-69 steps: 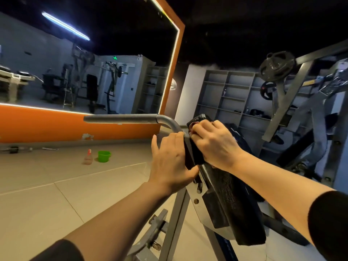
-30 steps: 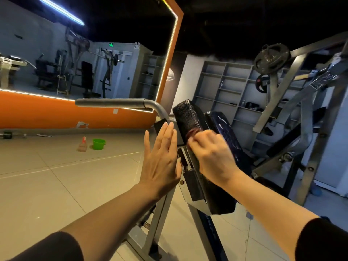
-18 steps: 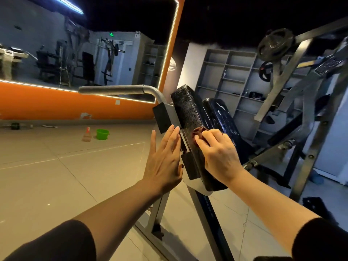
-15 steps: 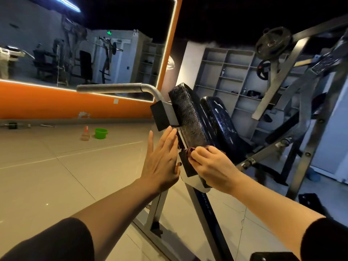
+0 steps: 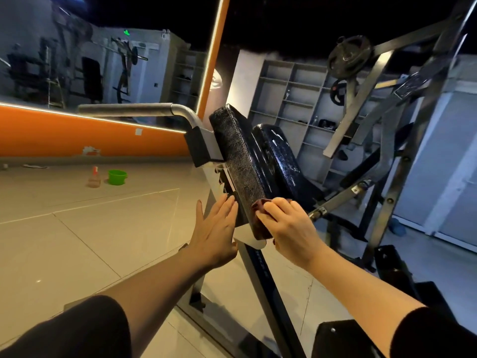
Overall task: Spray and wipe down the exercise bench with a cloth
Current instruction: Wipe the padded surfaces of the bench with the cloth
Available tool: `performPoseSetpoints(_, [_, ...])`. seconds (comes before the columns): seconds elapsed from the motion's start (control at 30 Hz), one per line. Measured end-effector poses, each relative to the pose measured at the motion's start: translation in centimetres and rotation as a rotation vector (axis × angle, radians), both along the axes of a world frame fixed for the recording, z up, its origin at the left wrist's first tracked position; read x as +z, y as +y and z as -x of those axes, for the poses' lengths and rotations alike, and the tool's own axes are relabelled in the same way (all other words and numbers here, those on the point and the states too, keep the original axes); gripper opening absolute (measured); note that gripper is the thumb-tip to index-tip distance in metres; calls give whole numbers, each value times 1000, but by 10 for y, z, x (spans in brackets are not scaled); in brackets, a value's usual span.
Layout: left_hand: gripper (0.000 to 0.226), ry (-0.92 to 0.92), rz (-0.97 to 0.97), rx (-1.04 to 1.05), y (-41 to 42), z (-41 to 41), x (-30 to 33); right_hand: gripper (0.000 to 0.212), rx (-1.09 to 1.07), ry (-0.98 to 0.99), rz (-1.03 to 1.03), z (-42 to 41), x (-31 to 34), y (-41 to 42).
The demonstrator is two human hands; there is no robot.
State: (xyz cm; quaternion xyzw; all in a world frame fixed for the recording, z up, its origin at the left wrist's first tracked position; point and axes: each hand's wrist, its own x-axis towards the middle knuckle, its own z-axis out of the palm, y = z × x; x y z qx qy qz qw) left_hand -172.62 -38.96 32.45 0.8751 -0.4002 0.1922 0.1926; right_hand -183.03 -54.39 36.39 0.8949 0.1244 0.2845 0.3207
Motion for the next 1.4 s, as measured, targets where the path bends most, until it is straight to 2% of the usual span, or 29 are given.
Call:
performPoseSetpoints(0.03, [87, 8, 8, -19, 0, 1, -1, 39, -16, 2, -28, 2, -2, 0])
performPoseSetpoints(0.1, [82, 12, 62, -73, 0, 3, -3, 36, -7, 128, -2, 7, -11, 1])
performPoseSetpoints(0.13, [76, 22, 138, -120, 1, 4, -1, 31, 30, 169, -95, 10, -12, 5])
performPoseSetpoints(0.17, [68, 55, 254, -182, 1, 5, 1, 27, 57, 164, -298, 10, -7, 11])
performPoseSetpoints(0.2, [59, 156, 417, -251, 2, 6, 7, 27, 92, 109, -584, 8, 3, 17])
performPoseSetpoints(0.27, [47, 527, 744, -387, 7, 10, 27, 31, 147, 8, -1145, 4, 32, 29])
performPoseSetpoints(0.3, [44, 695, 841, -457, 10, 12, 39, 33, 168, -1, -1340, 3, 47, 35])
performPoseSetpoints(0.37, [41, 826, 857, -552, 18, 10, 57, 34, 253, 19, -1581, 1, 70, 44])
performPoseSetpoints(0.43, [38, 824, 827, -628, 28, 8, 70, 35, 342, 90, -1709, -1, 86, 55])
performPoseSetpoints(0.5, [35, 804, 847, -645, 35, 6, 79, 36, 339, 94, -1699, -6, 94, 62])
performPoseSetpoints(0.6, [18, 704, 918, -573, 46, 3, 88, 32, 264, -26, -1642, -18, 102, 69])
performPoseSetpoints(0.67, [10, 709, 988, -512, 51, -3, 93, 27, 221, -97, -1613, -25, 105, 73])
performPoseSetpoints(0.77, [25, 875, 973, -525, 49, -7, 97, 18, 169, -249, -1453, -34, 104, 80])
performPoseSetpoints(0.83, [30, 905, 935, -529, 44, -3, 96, 15, 140, -342, -1326, -39, 106, 86])
performPoseSetpoints(0.97, [44, 1013, 1050, -610, 35, 2, 96, 10, 110, -422, -1157, -46, 116, 90])
performPoseSetpoints(1.03, [34, 914, 1074, -550, 32, -2, 98, 9, 95, -367, -1172, -48, 119, 88])
performPoseSetpoints(1.1, [31, 854, 1119, -492, 30, -5, 100, 12, 145, -207, -1306, -46, 122, 86])
performPoseSetpoints(1.2, [26, 942, 1245, -466, 28, -15, 104, 32, 270, 55, -1559, -41, 125, 83])
performPoseSetpoints(1.27, [27, 1030, 1279, -501, 26, -23, 108, 40, 207, 170, -1562, -39, 125, 80])
performPoseSetpoints(1.4, [32, 1100, 1213, -632, 19, -23, 115, 20, 221, 302, -1618, -35, 122, 88])
